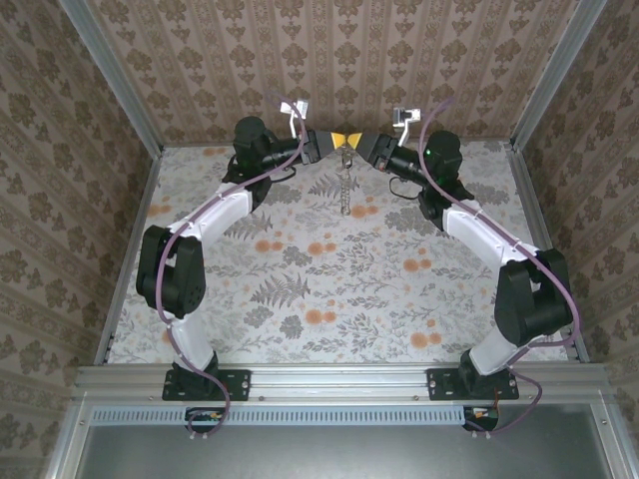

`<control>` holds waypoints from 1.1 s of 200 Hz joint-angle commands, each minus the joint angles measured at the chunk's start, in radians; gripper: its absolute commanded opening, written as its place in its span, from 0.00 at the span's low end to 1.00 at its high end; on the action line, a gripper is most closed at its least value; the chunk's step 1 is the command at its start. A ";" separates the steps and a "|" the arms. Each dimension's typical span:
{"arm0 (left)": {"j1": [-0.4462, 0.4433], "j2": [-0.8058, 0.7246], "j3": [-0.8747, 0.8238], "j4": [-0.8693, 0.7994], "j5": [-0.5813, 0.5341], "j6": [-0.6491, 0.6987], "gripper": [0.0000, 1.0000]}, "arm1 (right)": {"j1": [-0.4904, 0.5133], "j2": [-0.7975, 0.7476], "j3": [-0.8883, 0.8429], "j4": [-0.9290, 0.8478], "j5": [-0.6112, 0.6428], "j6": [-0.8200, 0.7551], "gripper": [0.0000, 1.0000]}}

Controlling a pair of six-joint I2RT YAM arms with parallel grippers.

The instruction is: Put the keys on the keyring

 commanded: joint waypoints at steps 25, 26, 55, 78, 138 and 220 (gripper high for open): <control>-0.004 -0.051 -0.001 0.039 0.001 0.025 0.00 | 0.011 0.029 0.039 0.040 0.002 0.014 0.31; -0.004 -0.051 -0.001 0.039 0.001 0.025 0.00 | 0.012 0.029 0.039 0.040 0.001 0.014 0.31; -0.004 -0.052 0.000 0.038 0.000 0.026 0.00 | 0.010 0.030 0.034 0.034 0.008 0.007 0.32; -0.005 -0.054 -0.002 0.038 0.001 0.026 0.00 | 0.003 0.028 0.022 0.034 0.020 0.008 0.34; -0.005 -0.056 -0.002 0.040 0.002 0.026 0.00 | -0.004 0.045 0.019 0.056 0.015 0.027 0.32; -0.005 -0.053 -0.002 0.041 0.002 0.026 0.00 | 0.006 0.073 0.043 0.099 -0.033 0.060 0.11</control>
